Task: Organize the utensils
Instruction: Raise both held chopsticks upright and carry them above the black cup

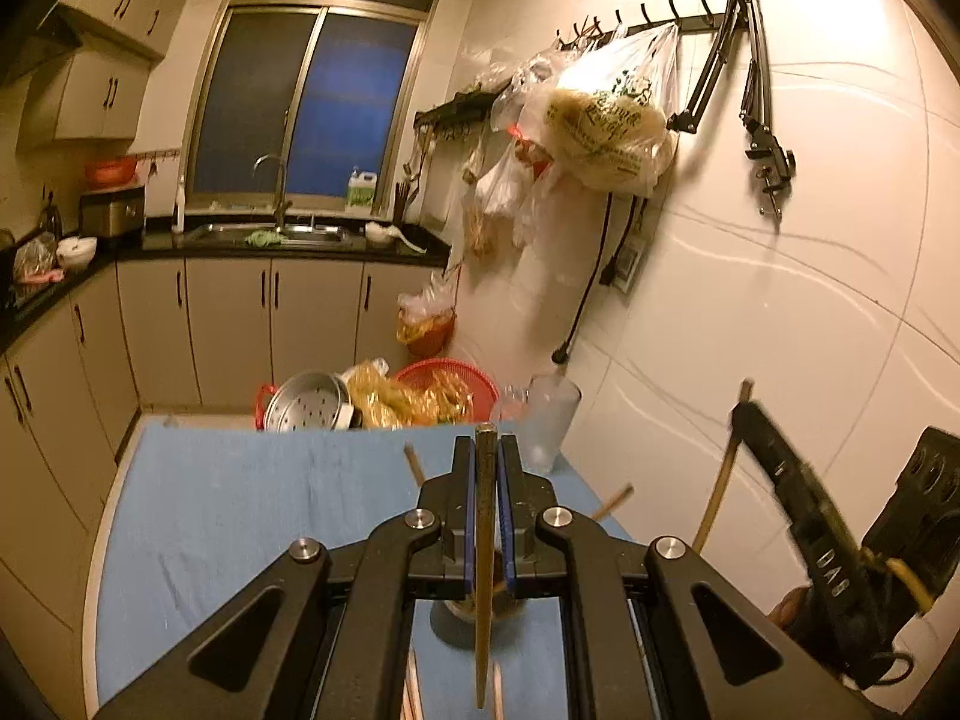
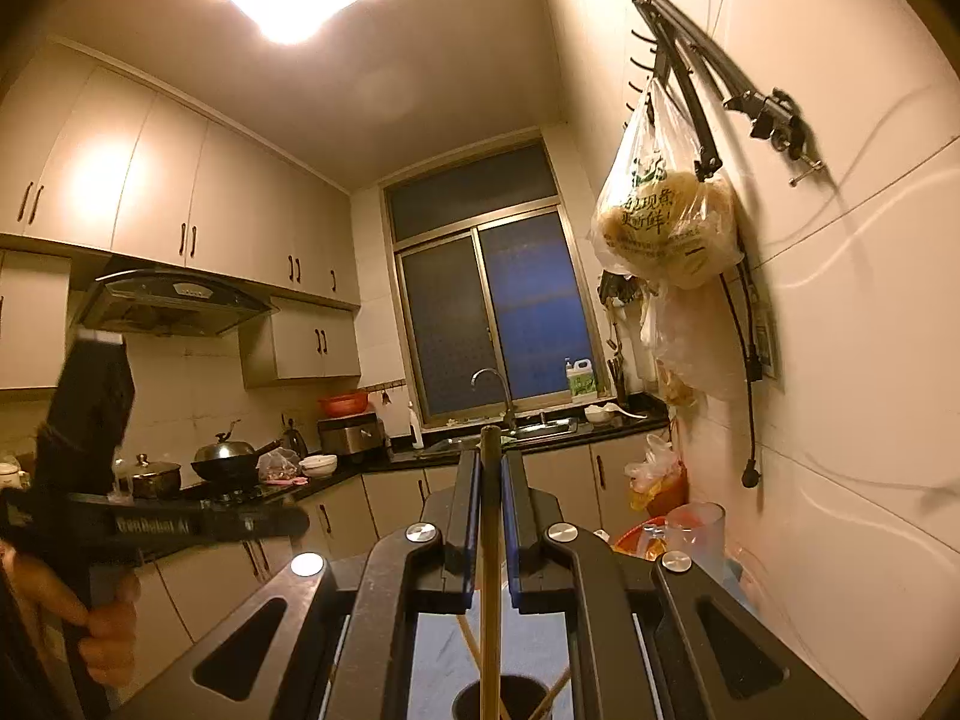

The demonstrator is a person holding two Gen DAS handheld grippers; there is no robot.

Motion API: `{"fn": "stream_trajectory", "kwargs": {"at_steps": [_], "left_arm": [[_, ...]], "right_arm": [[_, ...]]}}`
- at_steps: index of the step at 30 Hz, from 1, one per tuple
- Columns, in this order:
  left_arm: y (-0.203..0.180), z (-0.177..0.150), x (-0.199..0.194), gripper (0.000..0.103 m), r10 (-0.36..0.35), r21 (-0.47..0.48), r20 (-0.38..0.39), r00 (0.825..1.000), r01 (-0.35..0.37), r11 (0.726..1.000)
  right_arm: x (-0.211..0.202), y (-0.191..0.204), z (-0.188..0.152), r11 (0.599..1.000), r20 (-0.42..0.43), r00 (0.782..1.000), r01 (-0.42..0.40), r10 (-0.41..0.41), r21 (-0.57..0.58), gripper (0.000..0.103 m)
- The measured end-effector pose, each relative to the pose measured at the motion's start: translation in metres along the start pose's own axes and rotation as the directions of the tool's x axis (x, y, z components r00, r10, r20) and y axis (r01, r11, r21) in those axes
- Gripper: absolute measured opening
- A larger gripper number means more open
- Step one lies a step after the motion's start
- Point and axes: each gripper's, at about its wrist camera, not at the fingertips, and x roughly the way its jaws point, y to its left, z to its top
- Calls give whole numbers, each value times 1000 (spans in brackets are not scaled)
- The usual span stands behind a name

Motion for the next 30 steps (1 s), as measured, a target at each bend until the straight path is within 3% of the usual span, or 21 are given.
{"fn": "stream_trajectory", "kwargs": {"at_steps": [14,24,30], "left_arm": [[8,37,45,7,-22,-9,47,999,22,1000],[24,37,70,7,-16,-35,60,998,18,999],[35,22,88,7,-17,-57,13,1000,18,998]], "right_arm": [[72,-7,-2,1000,-12,1000,1,-1,-8,8],[109,7,-14,998,9,1000,-10,11,-59,8],[128,9,-35,997,-3,1000,3,-3,-76,8]]}}
